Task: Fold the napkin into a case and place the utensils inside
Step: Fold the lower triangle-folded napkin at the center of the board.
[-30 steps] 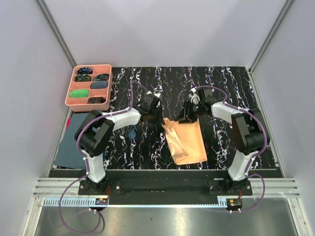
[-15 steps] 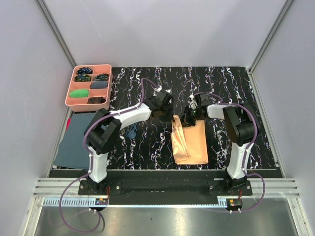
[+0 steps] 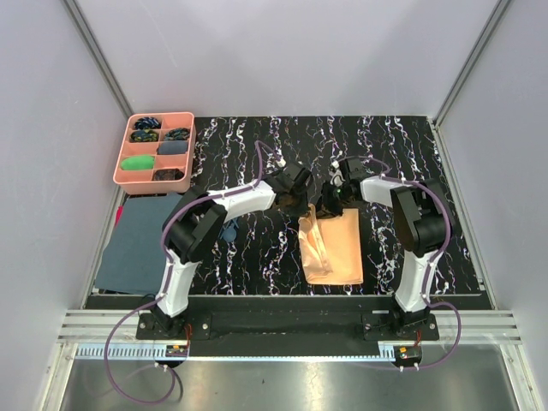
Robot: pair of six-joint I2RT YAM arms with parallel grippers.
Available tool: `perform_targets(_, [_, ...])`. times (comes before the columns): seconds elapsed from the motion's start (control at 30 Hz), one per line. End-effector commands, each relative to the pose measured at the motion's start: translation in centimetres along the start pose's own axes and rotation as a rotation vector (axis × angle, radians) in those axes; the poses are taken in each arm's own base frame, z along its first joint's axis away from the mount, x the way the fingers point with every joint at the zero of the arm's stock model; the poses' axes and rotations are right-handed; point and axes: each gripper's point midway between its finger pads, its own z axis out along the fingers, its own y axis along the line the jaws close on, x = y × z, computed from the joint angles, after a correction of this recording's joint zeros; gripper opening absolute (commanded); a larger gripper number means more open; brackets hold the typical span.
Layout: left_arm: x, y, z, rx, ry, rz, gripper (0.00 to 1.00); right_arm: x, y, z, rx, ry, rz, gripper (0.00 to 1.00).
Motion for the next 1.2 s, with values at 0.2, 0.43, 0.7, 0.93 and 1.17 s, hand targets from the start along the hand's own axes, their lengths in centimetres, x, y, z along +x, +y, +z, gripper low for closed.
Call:
perform_targets(0.2, [-0.9, -1.0, 0.0, 0.017, -0.053, -0.055, 0.0, 0.3, -1.6, -8.0, 0.304, -0.179, -0.059, 0.6])
perform_targets(0.43, [-0.9, -1.3, -0.2, 0.026, -0.056, -0.052, 0.0, 6.9, 0.7, -8.4, 0.061, -0.097, 0.025, 0.64])
perform_targets(0.7, [-0.8, -1.4, -0.4, 0.027, -0.057, -0.058, 0.0, 12.6, -0.4, -7.8, 0.113, -0.049, 0.079, 0.62])
perform_targets(0.93, [-0.4, -1.9, -0.4, 0.033, -0.053, -0.054, 0.0, 14.7, -2.6, -6.7, 0.194, -0.005, 0.083, 0.62])
perform_targets(1.17, [-0.3, -2.1, -0.4, 0.036, -0.052, -0.054, 0.0, 15.2, -3.7, -7.5, 0.284, -0.034, 0.063, 0.62])
